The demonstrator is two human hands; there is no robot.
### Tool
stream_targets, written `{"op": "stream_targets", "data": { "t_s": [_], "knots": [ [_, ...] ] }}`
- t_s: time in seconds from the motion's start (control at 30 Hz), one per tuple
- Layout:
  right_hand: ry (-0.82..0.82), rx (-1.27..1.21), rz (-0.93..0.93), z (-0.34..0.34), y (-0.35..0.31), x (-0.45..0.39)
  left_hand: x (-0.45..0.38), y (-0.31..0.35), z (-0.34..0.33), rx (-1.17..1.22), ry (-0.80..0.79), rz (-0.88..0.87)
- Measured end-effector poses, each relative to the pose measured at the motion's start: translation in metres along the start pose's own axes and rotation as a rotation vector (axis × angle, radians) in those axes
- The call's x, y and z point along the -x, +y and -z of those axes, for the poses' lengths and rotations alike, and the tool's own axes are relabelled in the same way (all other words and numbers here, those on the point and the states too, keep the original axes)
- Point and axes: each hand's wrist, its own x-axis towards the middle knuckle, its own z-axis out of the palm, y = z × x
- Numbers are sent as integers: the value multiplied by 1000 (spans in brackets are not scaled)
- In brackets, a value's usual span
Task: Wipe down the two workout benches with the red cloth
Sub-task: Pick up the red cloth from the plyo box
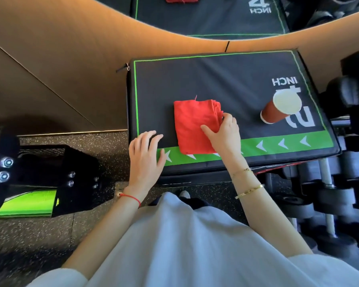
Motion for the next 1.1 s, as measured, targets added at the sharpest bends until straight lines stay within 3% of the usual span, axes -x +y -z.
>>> {"op": "stream_targets", "data": {
  "t_s": [0.23, 0.4, 0.53, 0.8, 1.1],
  "knots": [
    [-38, -14, -139, -9, -11, -8, 0, -3, -4, 11, 10, 1],
    [-48, -1, -51, -9, -18, -5, 0, -6, -7, 10, 18, 1],
    [-70, -298, -70, 2, -13, 1, 0, -5, -5, 11, 7, -2],
    [-234, -1090, -374, 21, 10, 33, 0, -2, 11, 87, -57, -42],
    [-192, -1306, -467, 34, 36, 87, 3, 8, 25, 229, -72, -227]
  ]
}}
